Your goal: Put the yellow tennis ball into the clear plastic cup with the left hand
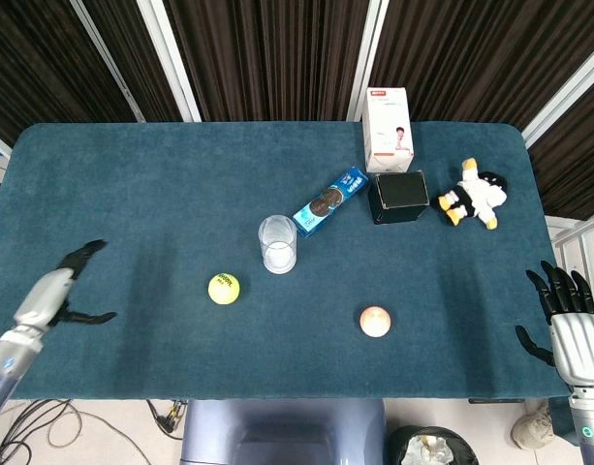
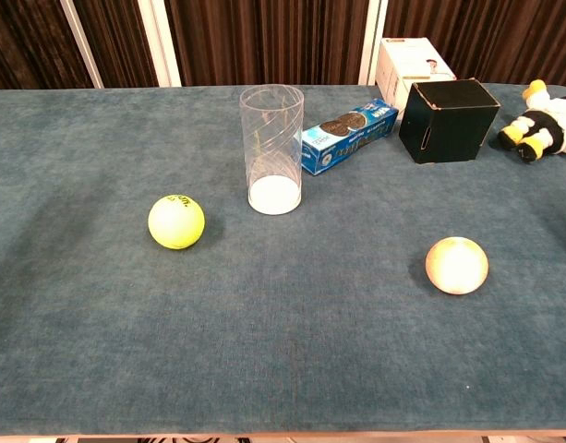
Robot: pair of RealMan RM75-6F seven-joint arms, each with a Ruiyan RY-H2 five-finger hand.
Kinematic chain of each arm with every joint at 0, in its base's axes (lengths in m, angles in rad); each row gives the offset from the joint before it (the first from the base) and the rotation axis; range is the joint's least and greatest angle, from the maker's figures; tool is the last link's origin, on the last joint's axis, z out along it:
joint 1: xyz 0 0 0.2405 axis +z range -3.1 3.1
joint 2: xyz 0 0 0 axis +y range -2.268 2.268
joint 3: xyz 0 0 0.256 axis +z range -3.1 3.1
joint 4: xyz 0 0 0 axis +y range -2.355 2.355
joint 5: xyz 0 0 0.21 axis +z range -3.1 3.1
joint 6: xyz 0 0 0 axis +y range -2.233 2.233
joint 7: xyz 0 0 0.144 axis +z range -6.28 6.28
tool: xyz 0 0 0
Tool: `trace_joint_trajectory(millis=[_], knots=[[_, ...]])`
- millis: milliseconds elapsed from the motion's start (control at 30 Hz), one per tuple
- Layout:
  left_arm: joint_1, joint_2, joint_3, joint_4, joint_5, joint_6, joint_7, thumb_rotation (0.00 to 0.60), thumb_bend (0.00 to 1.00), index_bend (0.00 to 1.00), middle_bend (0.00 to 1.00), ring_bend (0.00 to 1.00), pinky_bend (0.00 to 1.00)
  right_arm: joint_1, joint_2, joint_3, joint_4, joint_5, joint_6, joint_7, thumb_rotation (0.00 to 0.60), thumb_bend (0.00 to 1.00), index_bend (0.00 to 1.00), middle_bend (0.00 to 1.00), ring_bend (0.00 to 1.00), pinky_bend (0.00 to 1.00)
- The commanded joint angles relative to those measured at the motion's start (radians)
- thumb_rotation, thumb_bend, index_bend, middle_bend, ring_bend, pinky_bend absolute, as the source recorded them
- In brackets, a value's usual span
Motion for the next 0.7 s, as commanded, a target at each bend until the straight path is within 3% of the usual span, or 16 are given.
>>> trace_joint_trajectory(millis=[33,700], knots=[[-0.098,-0.057,-0.025,0.018,-0.052,-0.112,0.050,0.600,0.00,0.03,0.02,0.00,0.00,0.001,-0.001,0.000,0.001,0.001,-0.002,-0.003,0.600,0.35,0.13,0.03,0.05,0.01],[-0.249,-0.317,-0.051,0.082,-0.236,-0.183,0.407,0.600,0.02,0.09,0.08,0.05,0.05,-0.002,-0.002,0.007,0.000,0.015,-0.002,-0.010,0.600,0.35,0.13,0.04,0.05,0.01]])
